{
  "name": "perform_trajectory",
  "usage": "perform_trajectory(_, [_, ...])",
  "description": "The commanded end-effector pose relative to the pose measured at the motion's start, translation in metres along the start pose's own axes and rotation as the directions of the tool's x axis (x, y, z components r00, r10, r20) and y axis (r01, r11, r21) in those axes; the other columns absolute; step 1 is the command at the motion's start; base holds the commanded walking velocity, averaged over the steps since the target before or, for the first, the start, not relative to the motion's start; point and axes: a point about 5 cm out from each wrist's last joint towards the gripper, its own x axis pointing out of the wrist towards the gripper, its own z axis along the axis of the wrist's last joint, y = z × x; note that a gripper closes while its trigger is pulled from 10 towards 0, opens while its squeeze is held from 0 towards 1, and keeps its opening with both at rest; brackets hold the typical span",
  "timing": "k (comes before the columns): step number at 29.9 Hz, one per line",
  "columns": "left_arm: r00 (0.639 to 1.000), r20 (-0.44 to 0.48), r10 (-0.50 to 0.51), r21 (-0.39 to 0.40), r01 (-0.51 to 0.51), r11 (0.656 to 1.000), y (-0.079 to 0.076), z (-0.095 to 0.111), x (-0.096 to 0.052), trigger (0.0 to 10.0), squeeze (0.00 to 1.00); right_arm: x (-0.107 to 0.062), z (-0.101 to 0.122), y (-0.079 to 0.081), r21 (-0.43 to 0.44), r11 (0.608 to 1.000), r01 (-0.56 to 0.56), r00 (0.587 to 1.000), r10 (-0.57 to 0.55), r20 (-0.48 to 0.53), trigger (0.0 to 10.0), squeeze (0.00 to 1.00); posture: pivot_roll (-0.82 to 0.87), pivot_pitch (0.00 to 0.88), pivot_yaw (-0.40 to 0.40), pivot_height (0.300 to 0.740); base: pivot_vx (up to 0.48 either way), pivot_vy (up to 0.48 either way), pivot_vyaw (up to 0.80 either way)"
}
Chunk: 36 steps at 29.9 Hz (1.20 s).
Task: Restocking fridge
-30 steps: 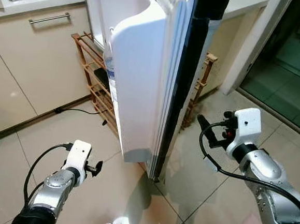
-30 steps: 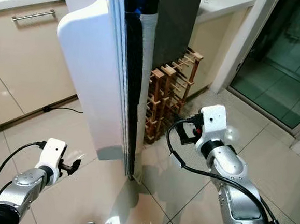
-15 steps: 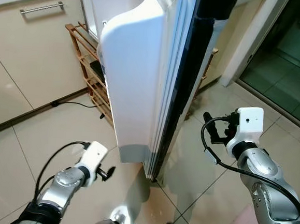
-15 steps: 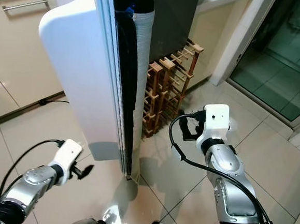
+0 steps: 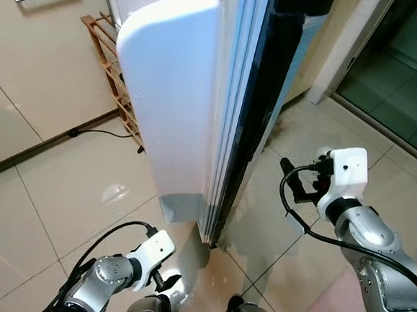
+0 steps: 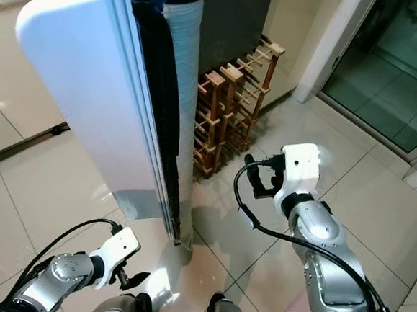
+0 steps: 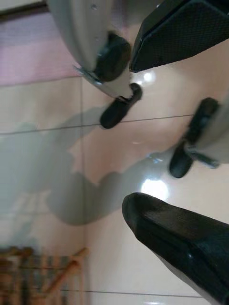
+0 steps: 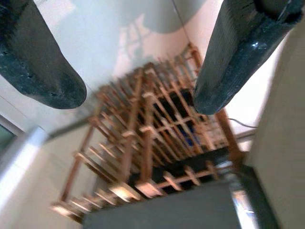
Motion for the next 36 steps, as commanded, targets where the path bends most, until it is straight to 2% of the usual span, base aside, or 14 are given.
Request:
perform_trajectory(1, [1.000,-0.011,-0.027,0.025,0.027,0.999,-0.005,-0.001,0.003,10.0,0.00,-0.004,0.006,0.011,0.014,0.994,-0.107,0.994,0.107,0.004,10.0,0.00,-0.04,0.192,-0.001,0.740,0.000,0.000,0.00])
perform_trajectory(4, [0.999,-0.005,-0.037,0.024,0.037,0.999,-0.006,0.006,0.008,10.0,0.00,-0.011,0.015,0.030,0.052,0.957,-0.284,0.958,0.281,0.056,10.0,0.00,-0.05,0.181,-0.002,0.740,0.000,0.000,0.00])
perform_trajectory(7, [0.999,-0.004,-0.043,0.016,0.043,0.999,-0.006,0.007,0.010,10.0,0.00,-0.027,0.028,0.052,0.121,0.862,-0.493,0.867,0.475,0.150,10.0,0.00,-0.05,0.176,-0.001,0.740,0.000,0.000,0.00])
perform_trajectory(9, [0.999,-0.005,-0.035,-0.002,0.035,0.999,-0.005,0.006,0.010,10.0,0.00,-0.032,0.033,0.058,0.133,0.823,-0.553,0.830,0.529,0.179,10.0,0.00,-0.05,0.175,-0.001,0.740,0.000,0.000,0.00])
perform_trajectory(10, [1.000,-0.004,-0.028,-0.012,0.028,1.000,-0.004,0.005,0.009,10.0,0.00,-0.031,0.033,0.057,0.129,0.828,-0.545,0.835,0.522,0.177,10.0,0.00,-0.05,0.174,-0.002,0.740,0.000,0.000,0.00])
perform_trajectory(13, [1.000,-0.005,0.002,-0.033,-0.003,0.999,-0.001,0.002,0.007,10.0,0.00,-0.021,0.024,0.046,0.116,0.896,-0.429,0.901,0.416,0.122,10.0,0.00,-0.05,0.174,-0.001,0.740,0.000,0.000,0.00])
perform_trajectory(15, [1.000,-0.010,0.022,-0.046,-0.022,0.999,0.001,0.000,0.005,10.0,0.00,-0.018,0.020,0.041,0.114,0.919,-0.377,0.925,0.367,0.103,10.0,0.00,-0.05,0.173,0.000,0.740,0.000,0.000,0.00])
perform_trajectory(19, [0.986,-0.045,0.160,-0.177,-0.166,0.970,0.012,-0.015,-0.003,10.0,0.00,-0.009,-0.008,0.001,0.119,0.993,-0.012,0.998,0.020,-0.061,10.0,0.00,-0.06,0.171,0.015,0.740,0.000,0.000,0.00])
perform_trajectory(20, [0.986,-0.045,0.160,-0.177,-0.166,0.970,0.012,-0.015,-0.003,10.0,0.00,-0.009,-0.008,0.001,0.119,0.993,-0.012,0.998,0.020,-0.061,10.0,0.00,-0.06,0.171,0.015,0.740,0.000,0.000,0.00])
perform_trajectory(21, [0.983,-0.036,0.182,-0.241,-0.185,0.953,0.013,-0.019,-0.005,10.0,0.00,-0.013,-0.020,-0.016,0.121,0.982,0.146,0.985,-0.132,-0.112,10.0,0.00,-0.06,0.170,0.025,0.740,0.000,0.000,0.00])
perform_trajectory(26, [0.977,0.001,0.212,-0.308,-0.202,0.930,0.013,-0.017,-0.007,10.0,0.00,-0.023,-0.031,-0.033,0.116,0.940,0.320,0.944,-0.307,-0.121,10.0,0.00,-0.07,0.161,0.042,0.740,0.000,0.000,0.00])
perform_trajectory(27, [0.968,0.016,0.251,-0.368,-0.228,0.901,0.013,-0.016,-0.012,10.0,0.00,-0.027,-0.031,-0.037,0.140,0.920,0.366,0.930,-0.354,-0.103,10.0,0.00,-0.08,0.158,0.047,0.740,0.000,0.000,0.00])
perform_trajectory(31, [0.939,0.050,0.340,-0.424,-0.288,0.858,0.008,-0.016,-0.028,10.0,0.00,-0.039,-0.038,-0.041,0.152,0.895,0.419,0.906,-0.402,-0.130,10.0,0.00,-0.09,0.154,0.036,0.740,0.000,0.000,0.00])
perform_trajectory(36, [0.903,0.102,0.417,-0.392,-0.348,0.852,-0.001,-0.012,-0.049,10.0,0.00,-0.054,-0.063,-0.040,0.182,0.848,0.498,0.861,-0.457,-0.224,10.0,0.00,-0.05,0.120,0.019,0.740,0.000,0.000,0.00])
